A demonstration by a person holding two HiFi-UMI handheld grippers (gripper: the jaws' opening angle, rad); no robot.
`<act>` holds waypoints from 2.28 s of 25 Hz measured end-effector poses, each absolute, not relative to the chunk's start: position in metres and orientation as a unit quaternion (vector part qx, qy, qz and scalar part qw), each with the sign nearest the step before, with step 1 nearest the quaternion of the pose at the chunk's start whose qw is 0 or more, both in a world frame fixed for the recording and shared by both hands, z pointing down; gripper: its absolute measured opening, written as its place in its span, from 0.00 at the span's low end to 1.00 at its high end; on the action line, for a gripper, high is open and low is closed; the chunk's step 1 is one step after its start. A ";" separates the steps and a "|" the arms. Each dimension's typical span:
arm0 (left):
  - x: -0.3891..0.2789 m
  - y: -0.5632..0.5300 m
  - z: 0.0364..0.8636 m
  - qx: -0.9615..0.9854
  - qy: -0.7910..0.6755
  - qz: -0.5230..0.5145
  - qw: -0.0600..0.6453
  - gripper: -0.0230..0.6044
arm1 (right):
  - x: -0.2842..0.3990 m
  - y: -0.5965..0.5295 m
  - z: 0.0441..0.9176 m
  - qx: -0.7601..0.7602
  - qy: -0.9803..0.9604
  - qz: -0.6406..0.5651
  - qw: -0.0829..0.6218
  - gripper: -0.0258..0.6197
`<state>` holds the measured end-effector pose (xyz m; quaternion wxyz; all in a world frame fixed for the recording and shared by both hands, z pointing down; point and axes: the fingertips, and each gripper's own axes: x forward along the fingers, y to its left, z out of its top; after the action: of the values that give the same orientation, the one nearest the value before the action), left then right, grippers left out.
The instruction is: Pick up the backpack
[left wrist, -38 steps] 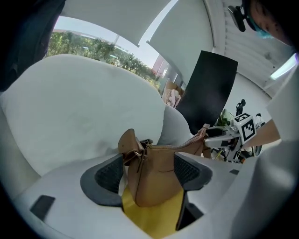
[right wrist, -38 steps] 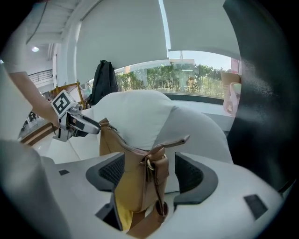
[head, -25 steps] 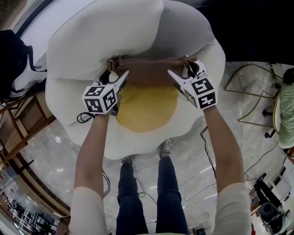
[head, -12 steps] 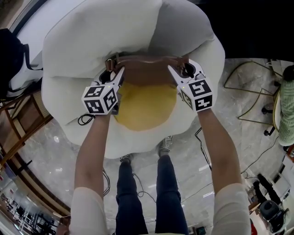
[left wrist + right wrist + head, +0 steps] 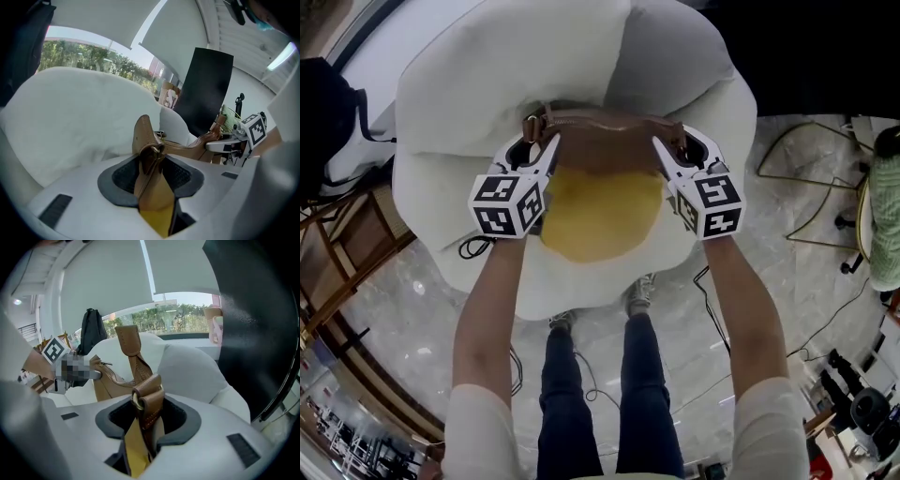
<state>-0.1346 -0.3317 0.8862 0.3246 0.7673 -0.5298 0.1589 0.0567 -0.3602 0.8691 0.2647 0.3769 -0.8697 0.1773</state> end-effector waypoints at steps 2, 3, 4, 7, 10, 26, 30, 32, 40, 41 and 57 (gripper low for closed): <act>-0.133 -0.328 0.871 0.774 -0.526 0.162 0.314 0.31 | 0.059 -0.354 0.855 0.384 -0.869 0.175 0.259 0.30; -0.132 -0.326 0.863 0.776 -0.524 0.162 0.310 0.31 | 0.059 -0.351 0.847 0.385 -0.869 0.172 0.257 0.30; -0.132 -0.323 0.855 0.778 -0.523 0.161 0.308 0.31 | 0.059 -0.348 0.838 0.386 -0.870 0.168 0.257 0.30; -0.130 -0.316 0.832 0.782 -0.521 0.157 0.305 0.31 | 0.061 -0.340 0.812 0.386 -0.872 0.158 0.255 0.30; -0.128 -0.312 0.810 0.787 -0.520 0.152 0.295 0.31 | 0.062 -0.335 0.789 0.390 -0.873 0.150 0.250 0.30; -0.132 -0.274 0.680 0.798 -0.521 0.129 0.273 0.30 | 0.057 -0.293 0.654 0.399 -0.878 0.122 0.235 0.30; -0.134 -0.262 0.644 0.798 -0.527 0.122 0.267 0.30 | 0.055 -0.281 0.615 0.400 -0.879 0.110 0.235 0.30; -0.136 -0.255 0.623 0.798 -0.528 0.116 0.264 0.30 | 0.053 -0.274 0.592 0.400 -0.880 0.104 0.234 0.30; -0.137 -0.242 0.540 0.807 -0.527 0.109 0.243 0.30 | 0.052 -0.254 0.510 0.410 -0.882 0.086 0.216 0.30; -0.136 -0.239 0.531 0.808 -0.527 0.108 0.241 0.30 | 0.053 -0.251 0.501 0.412 -0.882 0.086 0.214 0.30; -0.159 -0.199 0.430 0.799 -0.543 0.104 0.238 0.29 | 0.031 -0.215 0.398 0.415 -0.885 0.074 0.198 0.30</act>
<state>-0.1587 -0.1985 0.4296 0.2383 0.7988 -0.5426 0.1035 0.0311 -0.2154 0.3984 0.1982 0.4148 -0.8850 0.0735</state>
